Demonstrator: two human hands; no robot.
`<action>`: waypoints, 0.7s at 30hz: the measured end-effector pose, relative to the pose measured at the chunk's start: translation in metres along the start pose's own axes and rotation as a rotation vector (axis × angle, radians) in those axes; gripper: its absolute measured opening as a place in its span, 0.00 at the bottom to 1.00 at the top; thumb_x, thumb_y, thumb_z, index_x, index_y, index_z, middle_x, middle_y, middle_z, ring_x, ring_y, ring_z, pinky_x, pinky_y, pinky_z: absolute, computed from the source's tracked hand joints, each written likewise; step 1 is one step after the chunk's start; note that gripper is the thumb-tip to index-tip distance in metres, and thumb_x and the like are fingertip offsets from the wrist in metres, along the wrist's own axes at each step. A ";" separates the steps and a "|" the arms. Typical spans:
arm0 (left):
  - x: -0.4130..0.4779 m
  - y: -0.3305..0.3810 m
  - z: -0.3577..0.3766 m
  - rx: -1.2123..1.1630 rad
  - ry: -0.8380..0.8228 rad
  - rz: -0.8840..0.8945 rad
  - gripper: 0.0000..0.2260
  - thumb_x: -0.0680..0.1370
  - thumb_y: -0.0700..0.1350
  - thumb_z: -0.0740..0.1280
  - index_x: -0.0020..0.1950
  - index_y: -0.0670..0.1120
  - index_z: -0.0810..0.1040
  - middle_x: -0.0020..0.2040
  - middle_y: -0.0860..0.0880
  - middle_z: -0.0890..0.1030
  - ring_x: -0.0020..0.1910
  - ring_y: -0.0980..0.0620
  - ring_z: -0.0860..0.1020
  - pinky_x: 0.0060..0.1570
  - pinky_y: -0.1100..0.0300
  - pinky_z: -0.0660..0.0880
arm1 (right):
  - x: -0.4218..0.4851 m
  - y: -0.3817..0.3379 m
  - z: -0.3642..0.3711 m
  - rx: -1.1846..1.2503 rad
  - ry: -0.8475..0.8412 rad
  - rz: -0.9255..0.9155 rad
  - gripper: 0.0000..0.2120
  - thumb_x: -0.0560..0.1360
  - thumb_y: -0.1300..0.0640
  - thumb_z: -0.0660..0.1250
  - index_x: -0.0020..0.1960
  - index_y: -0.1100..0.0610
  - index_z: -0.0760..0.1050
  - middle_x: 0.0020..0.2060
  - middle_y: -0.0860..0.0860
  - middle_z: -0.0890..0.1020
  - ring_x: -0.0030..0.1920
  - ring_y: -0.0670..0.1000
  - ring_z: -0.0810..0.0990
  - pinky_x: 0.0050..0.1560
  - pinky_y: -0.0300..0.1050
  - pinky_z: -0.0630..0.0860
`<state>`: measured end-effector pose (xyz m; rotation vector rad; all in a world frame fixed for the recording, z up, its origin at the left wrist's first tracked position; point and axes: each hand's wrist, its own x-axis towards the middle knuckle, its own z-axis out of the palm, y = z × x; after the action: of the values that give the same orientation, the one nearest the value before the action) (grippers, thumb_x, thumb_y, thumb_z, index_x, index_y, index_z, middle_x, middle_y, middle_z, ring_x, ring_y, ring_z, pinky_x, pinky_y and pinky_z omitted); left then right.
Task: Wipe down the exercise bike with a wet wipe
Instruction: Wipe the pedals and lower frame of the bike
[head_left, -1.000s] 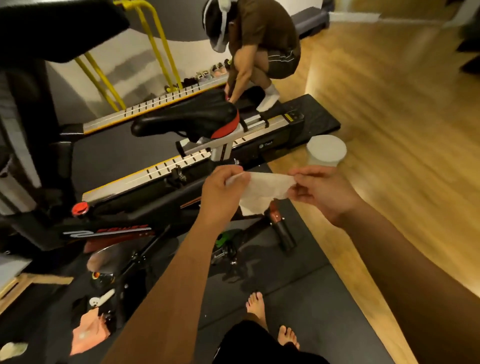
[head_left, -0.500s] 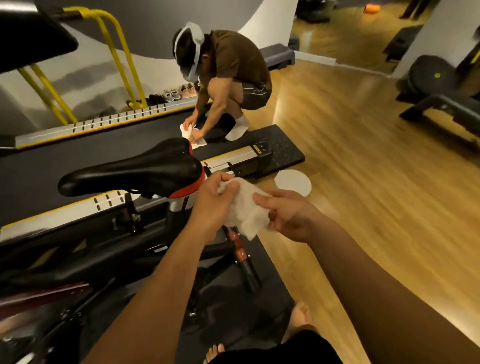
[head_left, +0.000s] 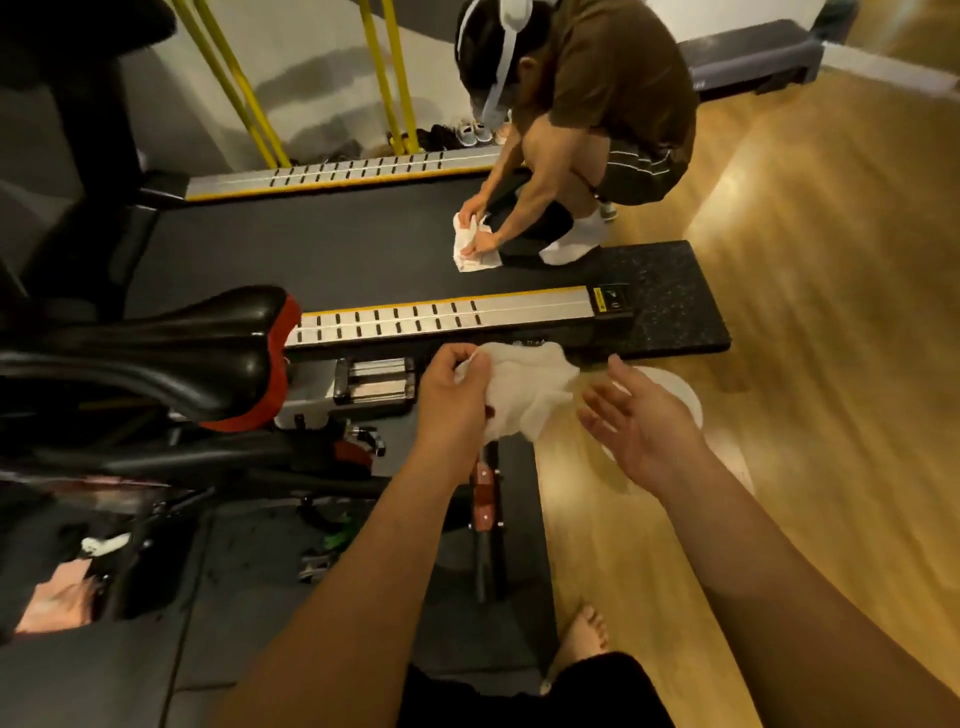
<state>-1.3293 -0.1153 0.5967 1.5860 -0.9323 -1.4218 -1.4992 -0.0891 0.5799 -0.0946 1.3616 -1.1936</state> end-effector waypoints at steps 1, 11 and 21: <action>0.000 0.006 0.010 -0.024 0.020 -0.018 0.04 0.82 0.48 0.63 0.52 0.50 0.76 0.54 0.45 0.79 0.54 0.42 0.80 0.53 0.42 0.81 | 0.008 -0.004 -0.001 -0.006 -0.070 0.121 0.23 0.75 0.46 0.70 0.65 0.57 0.72 0.58 0.58 0.81 0.56 0.57 0.81 0.60 0.56 0.78; 0.037 0.033 0.071 0.001 0.195 -0.009 0.06 0.82 0.48 0.62 0.54 0.49 0.77 0.52 0.46 0.80 0.48 0.48 0.81 0.41 0.55 0.82 | 0.055 -0.044 0.035 -0.024 -0.327 0.177 0.16 0.76 0.58 0.70 0.62 0.58 0.74 0.52 0.57 0.84 0.51 0.57 0.85 0.53 0.57 0.81; 0.151 0.049 0.095 -0.161 0.505 0.088 0.06 0.83 0.48 0.60 0.49 0.52 0.74 0.51 0.49 0.77 0.53 0.49 0.78 0.54 0.49 0.79 | 0.135 -0.110 0.067 -0.428 -0.194 -0.245 0.05 0.79 0.54 0.65 0.51 0.50 0.80 0.49 0.51 0.83 0.52 0.56 0.83 0.54 0.57 0.81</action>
<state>-1.4092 -0.2805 0.5741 1.6481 -0.5648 -0.9404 -1.5445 -0.2696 0.5800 -0.6810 1.4408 -1.0418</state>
